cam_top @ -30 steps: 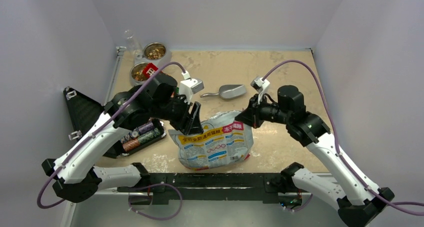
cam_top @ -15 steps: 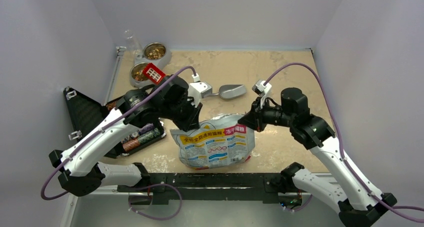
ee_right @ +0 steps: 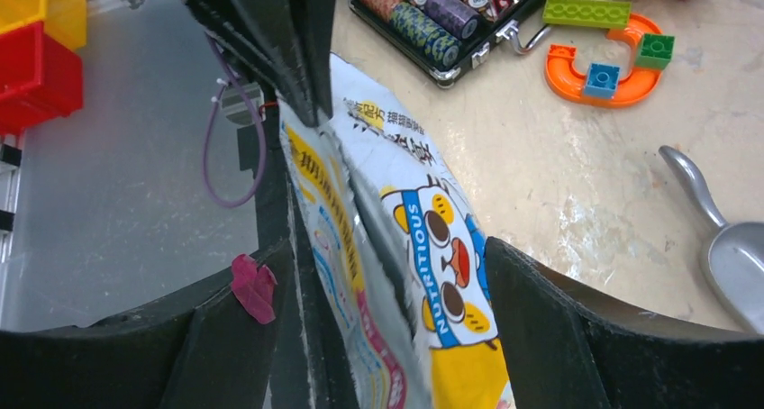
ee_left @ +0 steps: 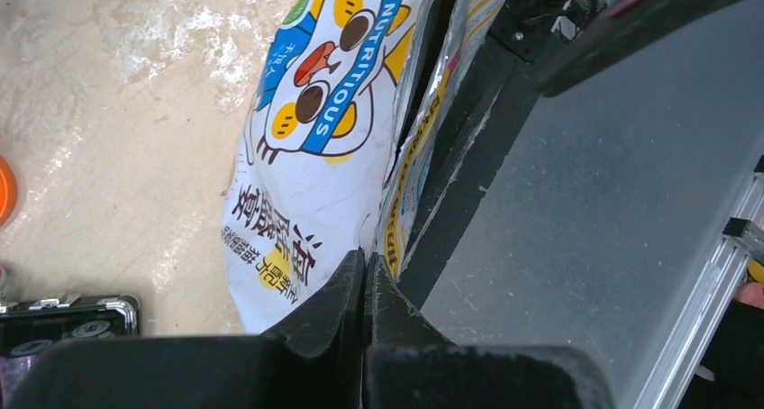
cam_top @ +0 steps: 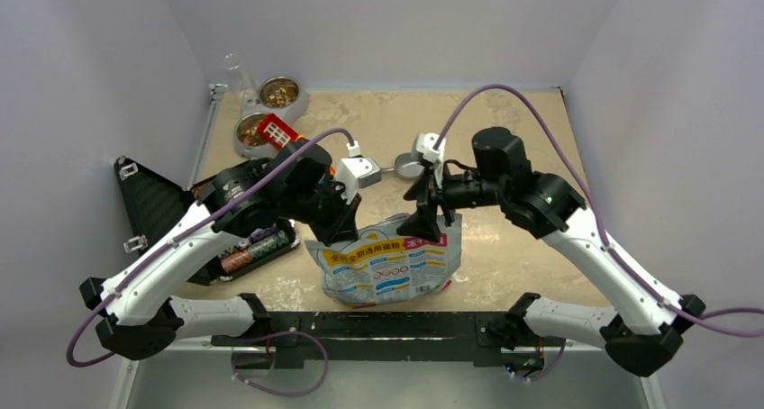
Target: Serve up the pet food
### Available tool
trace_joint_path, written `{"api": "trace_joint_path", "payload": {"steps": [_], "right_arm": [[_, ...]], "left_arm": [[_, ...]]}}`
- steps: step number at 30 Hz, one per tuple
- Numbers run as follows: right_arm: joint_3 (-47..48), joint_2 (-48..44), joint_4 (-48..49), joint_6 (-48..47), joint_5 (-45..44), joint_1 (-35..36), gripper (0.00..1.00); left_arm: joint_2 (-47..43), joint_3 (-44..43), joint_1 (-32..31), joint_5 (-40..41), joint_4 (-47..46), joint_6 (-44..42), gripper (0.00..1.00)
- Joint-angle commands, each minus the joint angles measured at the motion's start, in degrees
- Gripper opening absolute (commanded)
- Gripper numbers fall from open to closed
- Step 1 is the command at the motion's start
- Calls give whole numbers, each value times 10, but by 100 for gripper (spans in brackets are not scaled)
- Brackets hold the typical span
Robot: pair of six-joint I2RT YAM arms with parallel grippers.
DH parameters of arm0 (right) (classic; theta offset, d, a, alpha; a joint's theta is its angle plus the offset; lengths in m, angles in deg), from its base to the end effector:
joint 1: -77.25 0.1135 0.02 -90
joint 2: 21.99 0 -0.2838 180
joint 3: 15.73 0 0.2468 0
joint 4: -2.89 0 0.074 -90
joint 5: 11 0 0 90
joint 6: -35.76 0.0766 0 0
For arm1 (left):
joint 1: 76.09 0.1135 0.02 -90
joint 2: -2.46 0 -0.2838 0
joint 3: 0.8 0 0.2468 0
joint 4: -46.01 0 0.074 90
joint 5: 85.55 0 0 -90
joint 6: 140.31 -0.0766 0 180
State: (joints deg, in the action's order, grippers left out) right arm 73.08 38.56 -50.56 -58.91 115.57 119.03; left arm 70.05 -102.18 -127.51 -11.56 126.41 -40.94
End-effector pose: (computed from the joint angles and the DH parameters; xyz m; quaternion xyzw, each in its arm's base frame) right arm 0.1340 0.1809 0.4198 -0.4706 0.6704 0.4130 0.3981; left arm 0.1196 -0.1839 0.4058 0.3782 0.8404 -0.2968 0.2503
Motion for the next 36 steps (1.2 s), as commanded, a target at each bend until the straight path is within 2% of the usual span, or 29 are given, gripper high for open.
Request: {"api": "trace_joint_path", "payload": {"steps": [1, 5, 9, 12, 15, 17, 20, 24, 27, 29, 32, 34, 36], "right_arm": [[69, 56, -43, -77, -25, 42, 82], [99, 99, -95, -120, -62, 90, 80], [59, 67, -65, -133, -96, 112, 75], [16, 35, -3, -144, -227, 146, 56], [-12, 17, 31, -169, -299, 163, 48], [-20, 12, 38, -185, -284, 164, 49], [-14, 22, 35, -192, -260, 164, 58], [4, 45, 18, -206, -240, 164, 53], [-19, 40, 32, -228, -236, 164, 45], [-17, 43, 21, -243, -242, 164, 37], [-23, 29, 39, -248, -310, 164, 0], [-30, 10, 59, -250, -340, 164, 0], [-18, 3, 49, -256, -353, 155, 0]], "left_arm": [[-53, -7, 1, -64, -72, 0, 0], [-60, 6, 1, -68, -91, 14, 0], [-66, 14, 1, -57, -106, 29, 0], [-73, 24, 0, -51, -123, 41, 0], [-78, 38, 0, -41, -135, 47, 0], [-81, 42, 1, -41, -144, 52, 0], [-73, 32, 1, -41, -147, 51, 0], [-69, 19, 2, -22, -149, 48, 0], [-72, 15, 2, -4, -160, 53, 0], [-71, 11, 2, 8, -169, 58, 0], [-66, 4, 3, 28, -170, 61, 0], [-59, -1, 3, 35, -158, 60, 2], [-56, 4, 4, 42, -144, 59, 13]]}}
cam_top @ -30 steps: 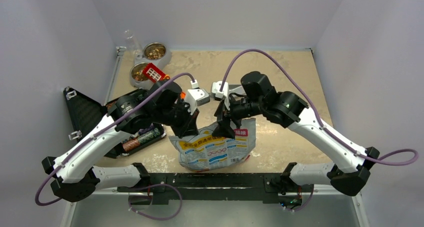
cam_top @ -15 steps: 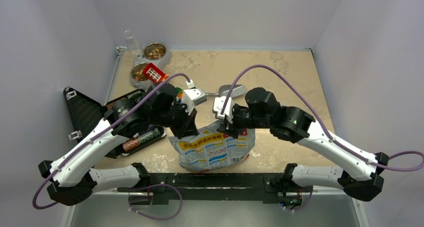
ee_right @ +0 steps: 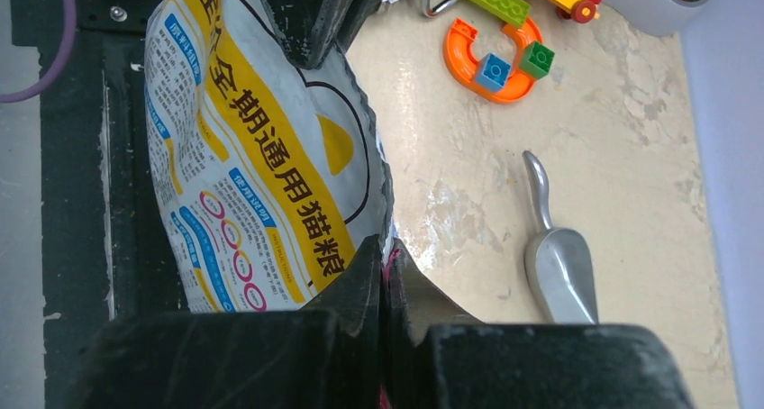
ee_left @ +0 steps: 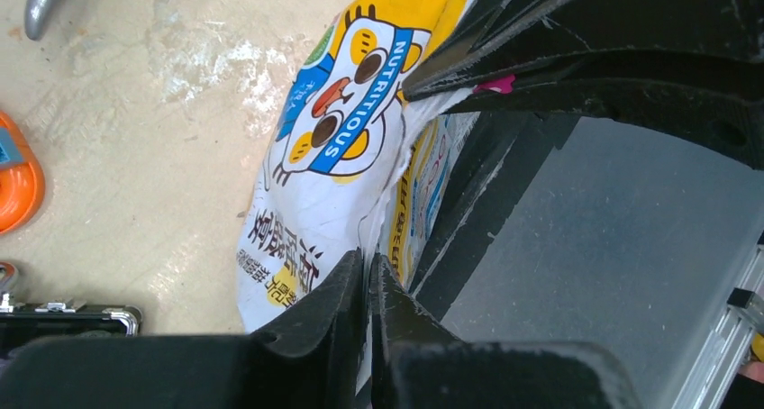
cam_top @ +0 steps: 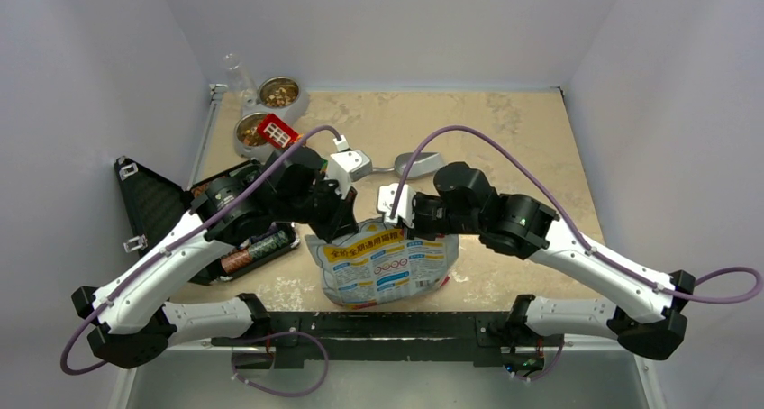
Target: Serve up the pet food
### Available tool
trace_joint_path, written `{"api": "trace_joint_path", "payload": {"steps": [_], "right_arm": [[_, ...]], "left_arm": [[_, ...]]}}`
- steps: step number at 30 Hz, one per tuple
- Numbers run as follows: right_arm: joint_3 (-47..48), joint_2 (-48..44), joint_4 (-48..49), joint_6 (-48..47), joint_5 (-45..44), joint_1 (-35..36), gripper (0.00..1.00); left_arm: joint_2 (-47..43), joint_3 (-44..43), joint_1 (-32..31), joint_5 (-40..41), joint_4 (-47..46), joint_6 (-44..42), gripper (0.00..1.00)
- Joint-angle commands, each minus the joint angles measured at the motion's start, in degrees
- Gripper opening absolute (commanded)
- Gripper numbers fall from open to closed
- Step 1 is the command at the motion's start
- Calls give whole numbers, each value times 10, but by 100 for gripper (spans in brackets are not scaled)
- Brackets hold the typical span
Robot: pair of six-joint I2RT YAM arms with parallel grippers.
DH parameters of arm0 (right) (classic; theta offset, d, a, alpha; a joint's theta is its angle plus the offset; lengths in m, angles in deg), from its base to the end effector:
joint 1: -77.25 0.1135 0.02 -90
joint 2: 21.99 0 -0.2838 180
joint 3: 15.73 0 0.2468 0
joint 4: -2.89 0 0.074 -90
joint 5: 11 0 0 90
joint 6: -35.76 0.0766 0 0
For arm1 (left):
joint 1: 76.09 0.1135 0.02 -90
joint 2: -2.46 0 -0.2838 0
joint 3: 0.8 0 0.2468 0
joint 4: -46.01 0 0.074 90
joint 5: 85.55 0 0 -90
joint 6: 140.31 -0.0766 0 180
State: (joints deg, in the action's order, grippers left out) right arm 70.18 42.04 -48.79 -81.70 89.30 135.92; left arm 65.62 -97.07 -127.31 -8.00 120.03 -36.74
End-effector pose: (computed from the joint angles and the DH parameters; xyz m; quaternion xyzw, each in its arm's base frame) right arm 0.1206 0.2244 0.3864 -0.6213 0.5988 0.2092 0.4602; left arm 0.1193 -0.1749 0.4041 0.3344 0.8414 -0.3045 0.2958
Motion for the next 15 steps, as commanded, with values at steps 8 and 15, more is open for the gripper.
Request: {"api": "trace_joint_path", "payload": {"steps": [8, 15], "right_arm": [[42, -37, -29, -30, -26, -58, 0], [38, -54, -43, -33, -22, -76, 0]], "left_arm": [[-13, -9, 2, 18, -38, -7, 28], [-19, -8, 2, 65, -8, -27, 18]]}}
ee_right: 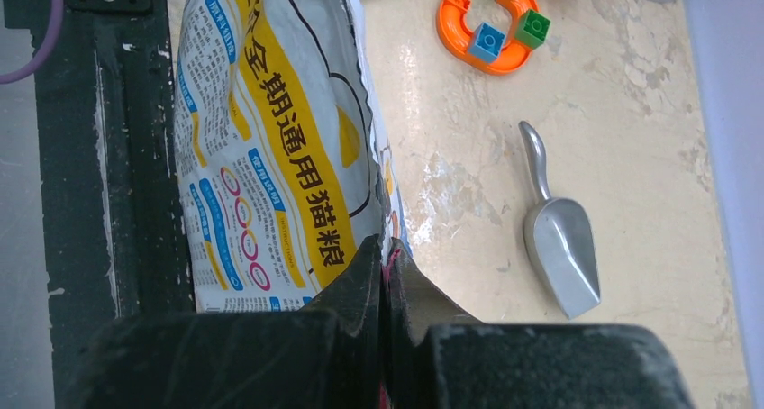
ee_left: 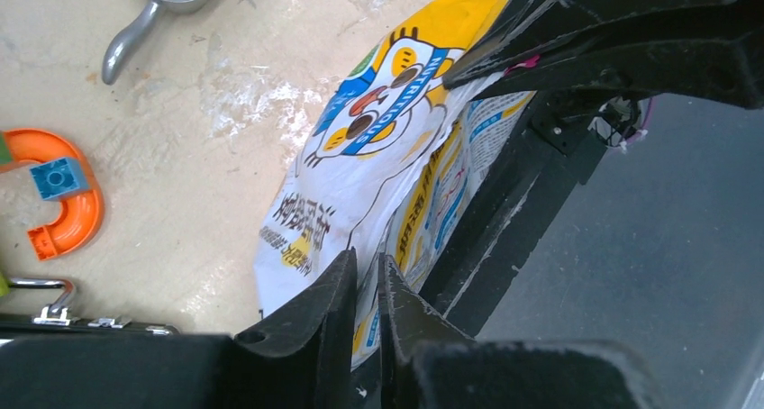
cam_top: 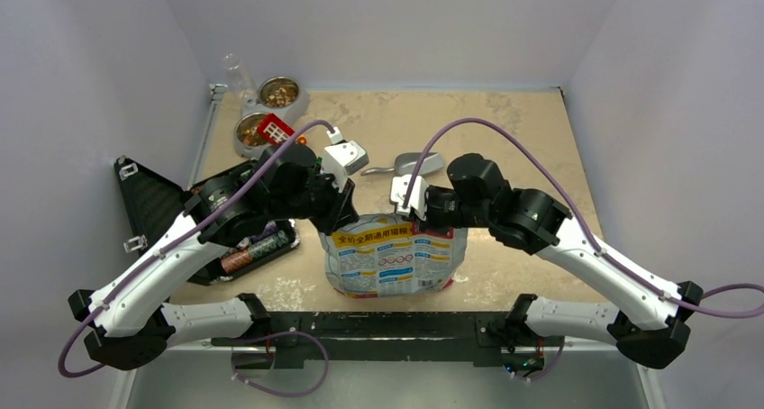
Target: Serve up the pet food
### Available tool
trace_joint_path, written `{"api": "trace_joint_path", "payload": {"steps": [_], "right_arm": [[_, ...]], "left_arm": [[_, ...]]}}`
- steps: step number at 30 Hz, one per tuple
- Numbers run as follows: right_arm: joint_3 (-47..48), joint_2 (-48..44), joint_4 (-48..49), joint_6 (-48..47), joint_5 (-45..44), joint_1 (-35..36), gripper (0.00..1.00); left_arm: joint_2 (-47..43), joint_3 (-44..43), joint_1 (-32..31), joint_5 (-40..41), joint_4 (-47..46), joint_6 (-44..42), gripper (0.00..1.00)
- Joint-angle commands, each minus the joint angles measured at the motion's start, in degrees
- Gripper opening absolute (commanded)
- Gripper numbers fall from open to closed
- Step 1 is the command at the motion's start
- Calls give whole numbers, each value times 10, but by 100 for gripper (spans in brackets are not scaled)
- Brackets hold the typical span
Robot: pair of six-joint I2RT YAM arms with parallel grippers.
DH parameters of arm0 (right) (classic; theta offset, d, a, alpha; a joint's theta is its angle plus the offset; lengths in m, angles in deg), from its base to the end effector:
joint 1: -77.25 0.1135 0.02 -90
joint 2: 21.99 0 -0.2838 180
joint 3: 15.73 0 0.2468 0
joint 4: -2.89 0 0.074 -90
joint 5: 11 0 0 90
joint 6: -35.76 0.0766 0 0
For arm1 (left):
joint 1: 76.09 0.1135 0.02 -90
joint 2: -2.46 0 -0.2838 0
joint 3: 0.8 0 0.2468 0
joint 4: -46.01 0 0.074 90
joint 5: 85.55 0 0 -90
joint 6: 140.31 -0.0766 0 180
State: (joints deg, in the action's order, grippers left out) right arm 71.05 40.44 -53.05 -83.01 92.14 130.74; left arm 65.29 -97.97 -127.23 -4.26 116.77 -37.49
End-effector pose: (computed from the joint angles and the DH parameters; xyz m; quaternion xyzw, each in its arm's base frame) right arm 0.1288 0.2033 0.3890 -0.6124 0.6164 0.2013 0.4521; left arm 0.1257 -0.1744 0.4163 0.3245 0.8295 -0.2955 0.3453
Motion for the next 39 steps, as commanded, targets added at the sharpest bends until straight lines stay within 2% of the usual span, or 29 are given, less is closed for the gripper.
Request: {"api": "trace_joint_path", "payload": {"steps": [1, 5, 7, 10, 14, 15, 17, 21, 29, 31, 32, 33, 35, 36, 38, 39], "right_arm": [[30, -39, -4, -23, -51, -25, 0], [28, -40, -11, -24, -43, -31, 0], [32, -41, -13, -21, -38, -31, 0], [31, -46, -13, -18, -39, -32, 0], [29, -52, -19, -9, -39, -30, 0], [29, -50, -19, 1, -29, -25, 2], [28, -44, -9, 34, -8, -9, 15], [15, -13, 47, 65, -23, 36, 38], [80, 80, 63, 40, -37, 76, 45], [87, 94, 68, 27, -58, 86, 43], [88, 99, 69, 21, -72, 90, 39], [87, 102, 68, 13, -94, 93, 31], [79, 95, 65, 8, -123, 94, 5], [69, 83, 64, 6, -124, 94, 0], [41, 52, 73, 4, -111, 84, 0], [34, 39, 71, 4, -97, 79, 0]], "left_arm": [[-15, -2, 1, 34, 32, -23, 18], [-11, -2, 8, -8, 57, -37, 37], [-12, 9, 9, -37, 52, -33, 38], [-15, 26, 11, -40, 40, -28, 32], [-12, 24, 20, -22, 42, -43, 2], [-10, 18, 20, -21, 42, -51, 0], [-11, 1, 20, -20, 44, -63, 0], [-22, -15, 20, -36, 19, -73, 0], [-21, -27, 20, -72, -4, -51, 0], [-21, -25, 20, -70, -6, -48, 0], [-21, -22, 20, -67, -4, -46, 0], [-22, -17, 20, -60, -3, -43, 0], [-24, -3, 20, -45, 2, -33, 2], [-27, 8, 20, -34, 5, -26, 11], [-42, 37, 20, -17, -1, -13, 29], [-53, 51, 20, -14, -9, -7, 35]]}}
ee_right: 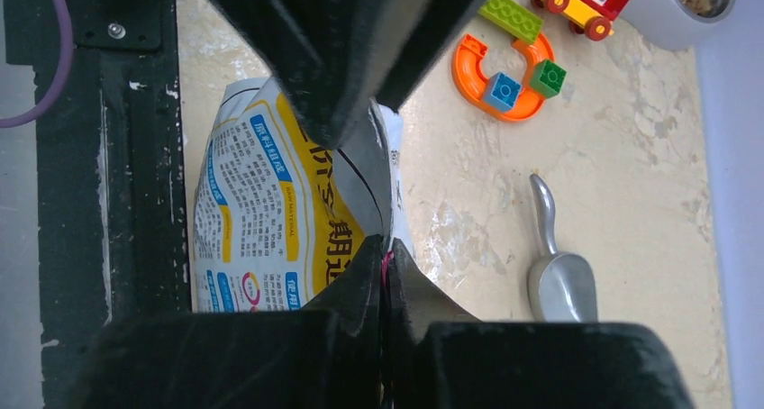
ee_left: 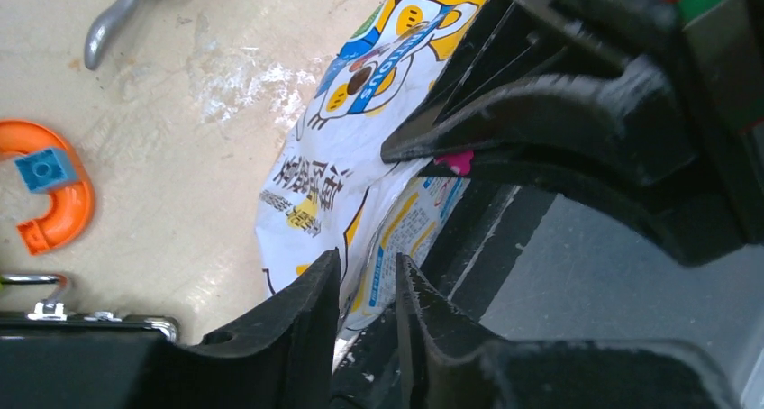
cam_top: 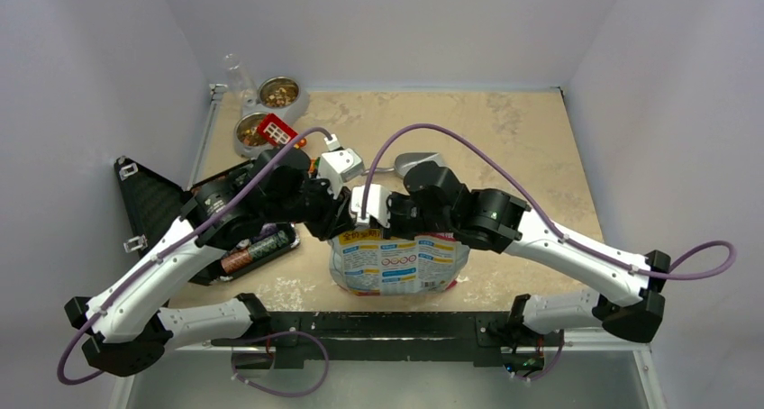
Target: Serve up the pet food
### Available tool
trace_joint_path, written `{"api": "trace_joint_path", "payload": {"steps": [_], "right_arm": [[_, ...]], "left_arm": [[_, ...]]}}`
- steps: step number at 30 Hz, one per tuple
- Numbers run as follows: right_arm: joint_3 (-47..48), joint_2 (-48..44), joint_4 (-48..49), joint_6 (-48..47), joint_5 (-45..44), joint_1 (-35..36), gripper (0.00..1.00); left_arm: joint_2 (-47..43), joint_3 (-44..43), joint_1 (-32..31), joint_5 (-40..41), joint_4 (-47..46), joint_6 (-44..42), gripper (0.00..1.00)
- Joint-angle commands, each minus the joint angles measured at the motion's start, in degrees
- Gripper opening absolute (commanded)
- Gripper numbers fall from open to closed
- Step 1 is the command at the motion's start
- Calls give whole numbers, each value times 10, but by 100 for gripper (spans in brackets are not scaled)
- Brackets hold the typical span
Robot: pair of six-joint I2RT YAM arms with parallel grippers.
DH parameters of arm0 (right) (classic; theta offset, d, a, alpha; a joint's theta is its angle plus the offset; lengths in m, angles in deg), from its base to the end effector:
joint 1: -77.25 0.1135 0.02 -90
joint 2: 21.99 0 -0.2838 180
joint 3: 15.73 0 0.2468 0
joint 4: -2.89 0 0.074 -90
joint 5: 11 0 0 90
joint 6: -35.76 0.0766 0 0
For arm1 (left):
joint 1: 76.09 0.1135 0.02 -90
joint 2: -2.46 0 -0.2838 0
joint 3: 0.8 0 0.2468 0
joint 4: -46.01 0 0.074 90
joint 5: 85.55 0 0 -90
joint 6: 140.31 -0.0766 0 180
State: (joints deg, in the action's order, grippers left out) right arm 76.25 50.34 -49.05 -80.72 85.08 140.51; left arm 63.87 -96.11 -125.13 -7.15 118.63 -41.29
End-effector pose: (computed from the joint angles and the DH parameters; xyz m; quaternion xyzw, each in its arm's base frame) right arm 0.1247 0.2655 0.3867 -0.6352 0.6018 0.1961 0.4427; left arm 0.1230 -0.1651 0.4071 0.3480 0.8278 -0.2886 0.3322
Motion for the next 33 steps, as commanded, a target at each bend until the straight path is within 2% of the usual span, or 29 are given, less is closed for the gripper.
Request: {"api": "trace_joint_path", "payload": {"steps": [1, 3, 5, 8, 10, 11, 15, 17, 20, 25, 31, 32, 33], "right_arm": [[-20, -67, 22, -19, -12, -23, 0], [-14, -69, -6, -12, 14, -26, 0], [-16, -70, -16, -5, 27, -26, 0], [-31, -79, -8, 6, 28, -27, 0], [-27, -79, -9, 16, 28, -26, 0], [-24, -77, -8, 20, 19, -27, 6], [-3, -48, 7, 47, 15, -17, 36], [9, -27, 17, 53, 0, -6, 43], [14, -9, 51, 55, -7, 2, 47], [42, 29, 51, 35, -15, 10, 48], [22, 26, 41, -11, -78, 22, 45], [14, 20, 40, -20, -93, 22, 44], [8, 15, 40, -27, -111, 22, 32]], "left_arm": [[-47, 45, -1, 14, -32, 36, 37], [-54, 67, -1, 6, -52, 40, 39], [-46, 73, -1, 5, -54, 39, 35], [-36, 65, -1, 26, -51, 34, 21], [-36, 58, -1, 42, -53, 32, 6], [-38, 53, -1, 50, -53, 33, 0], [-58, 57, -1, 60, -72, 48, 0], [-73, 66, -1, 60, -90, 56, 0], [-102, 93, -1, 59, -126, 67, 0], [-140, 122, -1, 70, -168, 90, 0], [-177, 152, -1, 90, -200, 112, 0], [-184, 158, -1, 91, -207, 113, 0], [-192, 165, -1, 91, -214, 112, 0]]}}
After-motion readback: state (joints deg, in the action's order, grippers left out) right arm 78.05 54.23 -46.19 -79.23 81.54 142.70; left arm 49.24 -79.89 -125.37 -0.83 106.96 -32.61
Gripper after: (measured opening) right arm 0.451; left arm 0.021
